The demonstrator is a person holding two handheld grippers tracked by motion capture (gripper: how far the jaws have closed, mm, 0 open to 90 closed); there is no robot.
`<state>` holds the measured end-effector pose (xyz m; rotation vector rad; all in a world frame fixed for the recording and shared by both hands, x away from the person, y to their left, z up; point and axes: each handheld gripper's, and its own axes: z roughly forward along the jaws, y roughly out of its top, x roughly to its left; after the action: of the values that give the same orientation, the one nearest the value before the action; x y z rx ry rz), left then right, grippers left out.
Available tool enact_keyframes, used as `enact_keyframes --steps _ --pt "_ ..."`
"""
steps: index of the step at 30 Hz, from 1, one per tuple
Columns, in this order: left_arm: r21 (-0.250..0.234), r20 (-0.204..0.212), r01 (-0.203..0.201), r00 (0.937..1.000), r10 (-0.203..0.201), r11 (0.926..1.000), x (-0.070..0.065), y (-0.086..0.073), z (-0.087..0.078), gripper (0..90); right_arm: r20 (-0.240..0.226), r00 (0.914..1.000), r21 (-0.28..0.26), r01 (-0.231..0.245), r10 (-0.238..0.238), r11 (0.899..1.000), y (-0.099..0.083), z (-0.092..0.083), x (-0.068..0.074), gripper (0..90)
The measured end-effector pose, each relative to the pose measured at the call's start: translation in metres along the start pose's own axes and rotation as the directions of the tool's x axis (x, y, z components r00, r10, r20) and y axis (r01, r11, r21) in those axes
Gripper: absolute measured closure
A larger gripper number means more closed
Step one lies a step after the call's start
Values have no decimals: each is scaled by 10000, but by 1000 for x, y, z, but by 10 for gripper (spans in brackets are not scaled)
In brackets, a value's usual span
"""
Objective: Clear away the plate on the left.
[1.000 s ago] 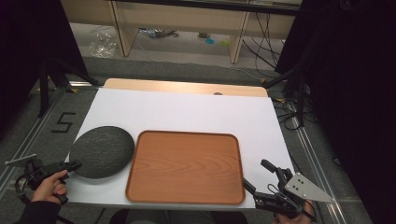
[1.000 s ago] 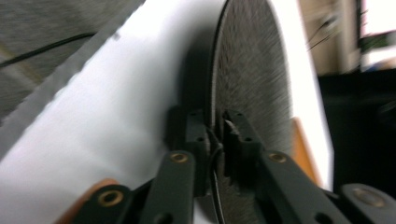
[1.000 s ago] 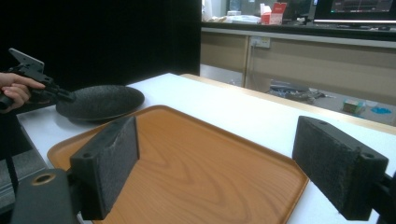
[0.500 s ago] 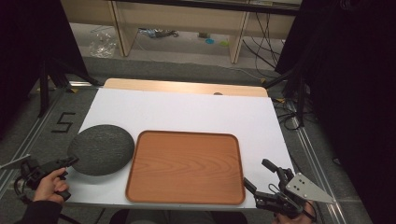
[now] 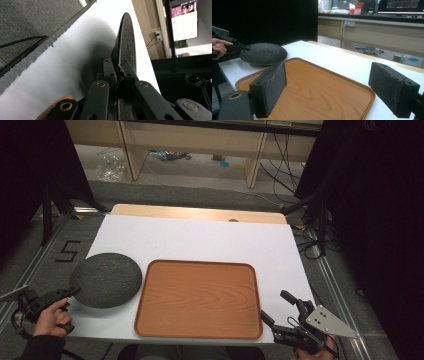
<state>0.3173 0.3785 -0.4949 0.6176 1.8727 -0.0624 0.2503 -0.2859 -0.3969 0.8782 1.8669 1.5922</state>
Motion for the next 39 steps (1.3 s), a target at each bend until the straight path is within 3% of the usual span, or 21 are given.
enact_keyframes --steps 3,4,8,14,17,19,22,24,30,39 --pt "-51 81 70 9999 -70 10000 1 1 -2 847 -150 9999 272 0 4 9996 1 -2 0 158" --pt "-68 8 113 9999 -113 9999 0 1 -2 849 -67 10000 49 26 -25 10000 1 0 -1 158" --pt "-274 88 104 9999 -101 9996 -2 2 -5 843 -99 9999 57 -28 28 10000 1 0 0 158" --pt "-575 529 229 9984 -198 9981 -5 4 -10 815 -195 9998 303 20 -14 9995 1 -2 0 158" --pt "-555 511 156 9986 -128 9983 -8 4 -10 814 -91 10000 49 -32 33 10000 1 0 0 158" --pt "-579 566 266 9981 -233 9980 -8 3 -10 815 -161 9999 161 -12 14 9999 1 0 -1 158" --pt "-635 772 164 9970 -115 9978 -10 3 -11 815 -105 9999 31 -8 8 10000 1 0 0 158" --pt "-764 951 312 9952 -239 9966 -12 2 -13 815 -97 10000 73 17 -16 10000 1 0 0 158" --pt "-637 1263 389 9915 -306 9972 -18 -3 -15 815 -121 9999 117 -16 18 9999 0 0 0 158" --pt "60 1737 120 9847 -128 9999 -32 -19 -10 804 -126 9999 71 -21 22 10000 0 0 -1 158"
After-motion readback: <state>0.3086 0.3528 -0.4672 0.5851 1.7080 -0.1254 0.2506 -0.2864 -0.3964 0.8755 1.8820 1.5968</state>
